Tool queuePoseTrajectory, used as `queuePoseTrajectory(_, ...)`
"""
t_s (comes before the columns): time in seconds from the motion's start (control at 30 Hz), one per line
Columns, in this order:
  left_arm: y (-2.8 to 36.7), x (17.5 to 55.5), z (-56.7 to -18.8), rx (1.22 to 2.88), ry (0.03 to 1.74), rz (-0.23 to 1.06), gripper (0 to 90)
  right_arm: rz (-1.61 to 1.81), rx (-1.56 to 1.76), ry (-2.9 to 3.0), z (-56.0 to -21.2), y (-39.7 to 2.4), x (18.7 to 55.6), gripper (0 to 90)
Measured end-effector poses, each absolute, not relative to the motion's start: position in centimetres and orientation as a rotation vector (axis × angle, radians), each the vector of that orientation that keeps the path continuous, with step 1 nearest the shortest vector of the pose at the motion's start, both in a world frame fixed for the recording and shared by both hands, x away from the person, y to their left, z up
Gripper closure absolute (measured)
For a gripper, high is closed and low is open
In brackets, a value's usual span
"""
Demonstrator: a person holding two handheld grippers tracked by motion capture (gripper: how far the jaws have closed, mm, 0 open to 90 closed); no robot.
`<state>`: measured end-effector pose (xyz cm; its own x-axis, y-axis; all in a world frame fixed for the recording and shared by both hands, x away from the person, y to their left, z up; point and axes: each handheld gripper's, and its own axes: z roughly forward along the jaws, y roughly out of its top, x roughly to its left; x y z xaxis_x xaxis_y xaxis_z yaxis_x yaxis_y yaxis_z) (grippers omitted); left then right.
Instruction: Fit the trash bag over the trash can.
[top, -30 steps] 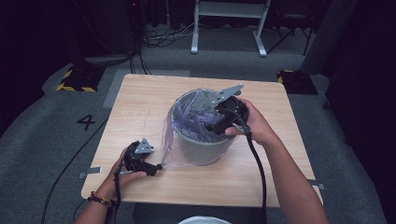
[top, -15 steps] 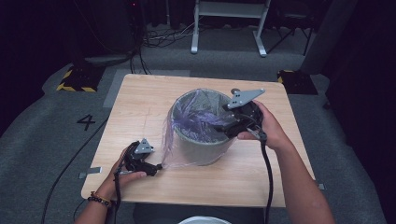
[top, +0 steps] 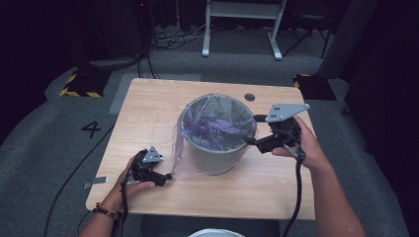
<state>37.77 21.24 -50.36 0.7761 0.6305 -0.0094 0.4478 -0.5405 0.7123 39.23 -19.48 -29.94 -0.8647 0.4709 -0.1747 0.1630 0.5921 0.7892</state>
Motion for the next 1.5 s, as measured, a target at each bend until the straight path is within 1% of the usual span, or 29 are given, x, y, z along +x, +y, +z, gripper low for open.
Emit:
queuePoseTrajectory(0.57,21.2,37.8,-50.4,2.234,0.798,0.323,14.8,1.11,0.508,2.428,-32.2,-21.7,37.6,20.9)
queuePoseTrajectory(0.73,21.2,37.8,-50.4,2.233,0.799,0.321,14.8,1.036,0.511,2.409,-33.2,-21.8,37.0,20.8)
queuePoseTrajectory(0.97,21.2,37.8,-50.4,2.234,0.798,0.322,14.8,0.983,0.522,2.415,-35.2,-21.9,36.5,20.8)
queuePoseTrajectory(1.27,21.2,37.8,-50.4,2.234,0.798,0.323,14.8,0.978,0.563,2.423,-38.3,-22.6,36.2,20.8)
queuePoseTrajectory(1.5,21.2,37.8,-50.4,2.234,0.798,0.323,14.8,0.907,0.586,2.467,-40.8,-22.9,36.1,20.3)
